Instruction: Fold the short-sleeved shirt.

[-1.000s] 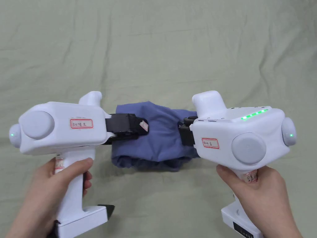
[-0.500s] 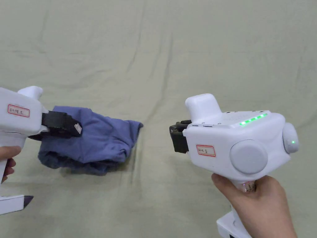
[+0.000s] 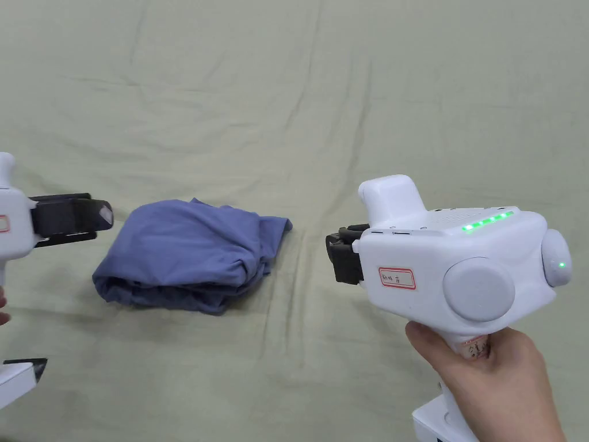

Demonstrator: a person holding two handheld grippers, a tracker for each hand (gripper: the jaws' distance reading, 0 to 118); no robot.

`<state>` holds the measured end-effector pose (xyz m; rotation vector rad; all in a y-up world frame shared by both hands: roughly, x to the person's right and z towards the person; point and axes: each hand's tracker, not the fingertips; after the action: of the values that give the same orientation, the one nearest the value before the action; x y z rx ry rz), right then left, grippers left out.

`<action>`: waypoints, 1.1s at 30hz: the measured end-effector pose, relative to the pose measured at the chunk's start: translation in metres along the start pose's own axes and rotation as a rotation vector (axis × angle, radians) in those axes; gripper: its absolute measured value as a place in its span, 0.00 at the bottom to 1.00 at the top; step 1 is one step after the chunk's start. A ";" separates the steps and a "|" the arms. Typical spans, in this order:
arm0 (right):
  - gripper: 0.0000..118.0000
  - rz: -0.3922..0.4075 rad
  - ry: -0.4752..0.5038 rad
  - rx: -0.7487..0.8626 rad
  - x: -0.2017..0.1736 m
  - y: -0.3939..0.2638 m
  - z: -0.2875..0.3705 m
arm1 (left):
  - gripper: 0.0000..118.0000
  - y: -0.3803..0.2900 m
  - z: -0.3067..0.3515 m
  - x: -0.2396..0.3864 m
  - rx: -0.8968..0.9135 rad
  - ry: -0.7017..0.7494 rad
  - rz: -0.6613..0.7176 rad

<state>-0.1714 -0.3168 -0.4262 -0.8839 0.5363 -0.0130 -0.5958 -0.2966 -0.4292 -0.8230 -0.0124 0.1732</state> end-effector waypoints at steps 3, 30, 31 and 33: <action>0.02 -0.003 -0.017 0.042 0.005 0.000 0.022 | 0.04 -0.004 0.052 0.032 0.146 -0.024 -0.050; 0.02 -0.025 -0.674 0.719 0.111 -0.040 0.392 | 0.00 0.008 0.222 0.380 0.605 -0.220 -0.300; 0.02 -0.027 -0.682 0.740 0.110 -0.043 0.395 | 0.00 0.007 0.228 0.380 0.625 -0.201 -0.304; 0.02 -0.029 -0.687 0.761 0.107 -0.047 0.402 | 0.00 0.005 0.237 0.380 0.662 -0.164 -0.307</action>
<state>0.1120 -0.0774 -0.2333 -0.1145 -0.1413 0.0566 -0.2404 -0.0603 -0.2931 -0.1390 -0.2235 -0.0497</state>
